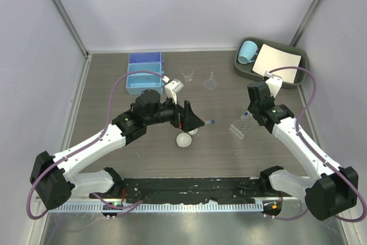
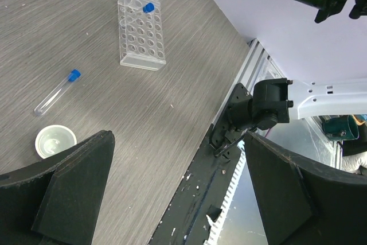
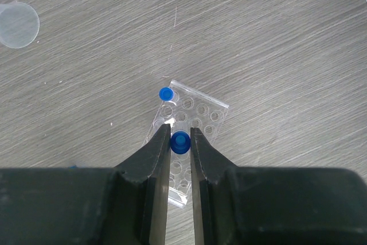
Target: Organize the chemistry lab equipment
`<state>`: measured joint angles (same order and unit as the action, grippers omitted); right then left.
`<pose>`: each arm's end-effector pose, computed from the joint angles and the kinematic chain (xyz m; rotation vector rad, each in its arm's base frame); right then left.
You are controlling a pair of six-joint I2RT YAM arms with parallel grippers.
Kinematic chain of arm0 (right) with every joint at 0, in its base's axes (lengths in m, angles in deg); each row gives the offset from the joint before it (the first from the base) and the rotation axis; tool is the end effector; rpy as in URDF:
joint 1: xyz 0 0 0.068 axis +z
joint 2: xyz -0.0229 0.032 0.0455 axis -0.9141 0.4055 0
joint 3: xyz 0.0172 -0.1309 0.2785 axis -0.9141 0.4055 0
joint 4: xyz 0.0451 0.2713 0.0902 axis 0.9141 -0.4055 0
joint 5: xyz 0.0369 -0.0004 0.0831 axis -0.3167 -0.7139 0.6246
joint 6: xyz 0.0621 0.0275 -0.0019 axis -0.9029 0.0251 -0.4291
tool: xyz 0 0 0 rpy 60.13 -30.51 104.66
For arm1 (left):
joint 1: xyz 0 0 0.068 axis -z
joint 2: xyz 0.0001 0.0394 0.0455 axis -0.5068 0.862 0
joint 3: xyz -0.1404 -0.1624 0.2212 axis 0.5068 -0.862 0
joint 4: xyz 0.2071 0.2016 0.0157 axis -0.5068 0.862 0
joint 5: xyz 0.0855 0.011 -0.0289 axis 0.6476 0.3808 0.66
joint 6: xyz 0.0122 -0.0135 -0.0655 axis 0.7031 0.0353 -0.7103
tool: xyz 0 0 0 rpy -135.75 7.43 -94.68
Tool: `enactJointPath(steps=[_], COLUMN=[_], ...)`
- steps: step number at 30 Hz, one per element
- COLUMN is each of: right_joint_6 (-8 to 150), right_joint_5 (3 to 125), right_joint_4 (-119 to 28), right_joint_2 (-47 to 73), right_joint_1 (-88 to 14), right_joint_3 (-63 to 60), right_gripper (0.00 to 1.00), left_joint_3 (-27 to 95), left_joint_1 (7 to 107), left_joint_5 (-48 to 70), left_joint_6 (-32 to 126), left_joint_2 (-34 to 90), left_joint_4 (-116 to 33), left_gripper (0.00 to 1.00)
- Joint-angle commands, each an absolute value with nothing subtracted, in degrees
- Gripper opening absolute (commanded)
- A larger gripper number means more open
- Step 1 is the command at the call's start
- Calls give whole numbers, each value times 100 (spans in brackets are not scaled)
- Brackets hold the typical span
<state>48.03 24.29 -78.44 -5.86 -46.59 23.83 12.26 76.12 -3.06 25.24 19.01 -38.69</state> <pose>0.2411 0.0543 0.2977 0.4636 2.1698 -0.2004 0.1949 -0.2288 0.3355 0.5042 1.9973 -1.2745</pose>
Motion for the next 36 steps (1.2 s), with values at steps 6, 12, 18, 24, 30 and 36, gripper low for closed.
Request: enactJointPath(steps=[6,12,18,24,30,36], right_joint_6=[4770,4849,4928,4972,5016,5069], right_joint_5=[2336,2371,2310,2222,2090,1967], right_joint_4=[-6712,-6290,-6026,-5832,-5771,-5771], right_joint_2=[-504,-380,-161,68,182,112], right_joint_1=[-4666,-4622,-4551,-4464,-4428,-4420], right_joint_3=[2829,3005,3041,3085,3102,3146], right_gripper=[1,1,1,1,1,1], left_joint_3=[1156,1138,1129,1112,1085,1085], left_joint_1=[7598,7598,7598,7598,7598,7598], left_joint_5=[-365,-392,-401,-401,-365,-383], left_joint_6=[2655,2672,2698,2725,2751,2751], left_joint_2=[1808,1773,1737,1694,1693,1702], left_joint_4=[-4169,-4178,-4186,-4169,-4142,-4160], left_gripper=[100,100,100,100,100,100])
